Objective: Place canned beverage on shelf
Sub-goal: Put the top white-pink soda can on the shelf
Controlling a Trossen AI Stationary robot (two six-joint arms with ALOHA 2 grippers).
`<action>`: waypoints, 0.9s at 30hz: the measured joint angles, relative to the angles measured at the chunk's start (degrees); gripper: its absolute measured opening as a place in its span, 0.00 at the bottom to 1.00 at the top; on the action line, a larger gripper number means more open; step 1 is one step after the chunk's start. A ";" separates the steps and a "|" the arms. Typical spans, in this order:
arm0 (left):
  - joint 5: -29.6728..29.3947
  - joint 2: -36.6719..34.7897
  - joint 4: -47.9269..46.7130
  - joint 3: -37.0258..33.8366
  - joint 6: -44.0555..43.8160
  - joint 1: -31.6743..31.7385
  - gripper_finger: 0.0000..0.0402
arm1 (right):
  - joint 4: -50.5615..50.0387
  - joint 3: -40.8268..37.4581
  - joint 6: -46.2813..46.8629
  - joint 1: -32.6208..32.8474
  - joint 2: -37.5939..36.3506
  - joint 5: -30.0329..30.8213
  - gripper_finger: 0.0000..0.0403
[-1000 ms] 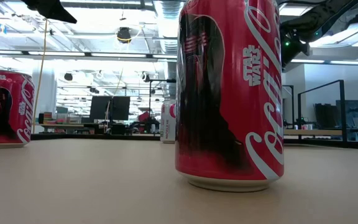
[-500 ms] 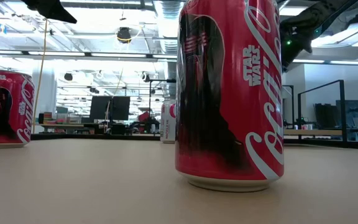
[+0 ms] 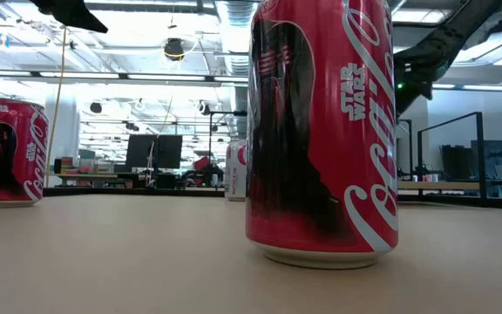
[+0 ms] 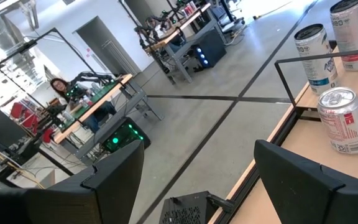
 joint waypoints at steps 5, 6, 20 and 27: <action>0.00 0.00 0.00 0.00 -0.01 0.02 0.72 | 3.63 0.00 0.39 -1.03 2.43 0.13 0.04; 0.00 0.00 0.00 0.00 -0.01 0.02 0.72 | 3.68 0.00 0.43 -1.28 2.87 0.16 0.04; 0.02 0.00 0.00 0.00 -0.01 0.00 0.72 | 12.23 -0.02 1.98 -3.80 7.97 0.19 0.04; 0.00 0.00 0.00 0.00 -0.01 0.01 0.72 | 13.21 -0.02 1.98 -5.05 8.13 0.17 0.05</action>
